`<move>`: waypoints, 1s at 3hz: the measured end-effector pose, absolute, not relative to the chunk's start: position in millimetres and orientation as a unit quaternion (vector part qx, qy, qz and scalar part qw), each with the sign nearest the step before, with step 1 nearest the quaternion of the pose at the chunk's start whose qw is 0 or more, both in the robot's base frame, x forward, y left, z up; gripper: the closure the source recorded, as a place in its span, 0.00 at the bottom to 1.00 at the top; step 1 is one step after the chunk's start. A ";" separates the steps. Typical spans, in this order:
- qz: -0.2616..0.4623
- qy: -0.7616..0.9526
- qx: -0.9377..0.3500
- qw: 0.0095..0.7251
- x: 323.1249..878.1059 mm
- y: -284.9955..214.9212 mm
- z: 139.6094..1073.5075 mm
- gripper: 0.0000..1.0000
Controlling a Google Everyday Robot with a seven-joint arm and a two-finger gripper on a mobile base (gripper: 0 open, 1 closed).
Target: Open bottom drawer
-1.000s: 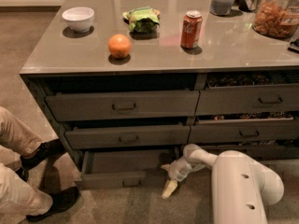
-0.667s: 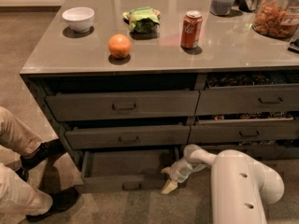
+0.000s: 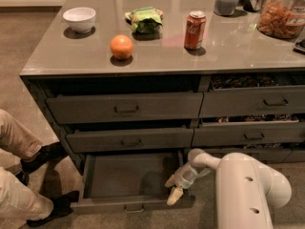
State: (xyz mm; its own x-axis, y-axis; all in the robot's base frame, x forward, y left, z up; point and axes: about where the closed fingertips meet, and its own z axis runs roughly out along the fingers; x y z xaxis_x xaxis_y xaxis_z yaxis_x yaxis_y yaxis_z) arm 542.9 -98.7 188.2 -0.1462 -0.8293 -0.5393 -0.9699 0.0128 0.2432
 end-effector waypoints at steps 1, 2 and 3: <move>0.286 0.701 -0.642 0.120 536.8 -101.9 193.3 0.00; 0.276 0.699 -0.647 0.125 535.1 -103.7 208.2 0.00; 0.256 0.697 -0.653 0.149 539.7 -101.5 231.2 0.00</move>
Offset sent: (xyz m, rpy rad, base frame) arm -0.0056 -0.0105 0.0422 -0.0223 -0.0538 0.0079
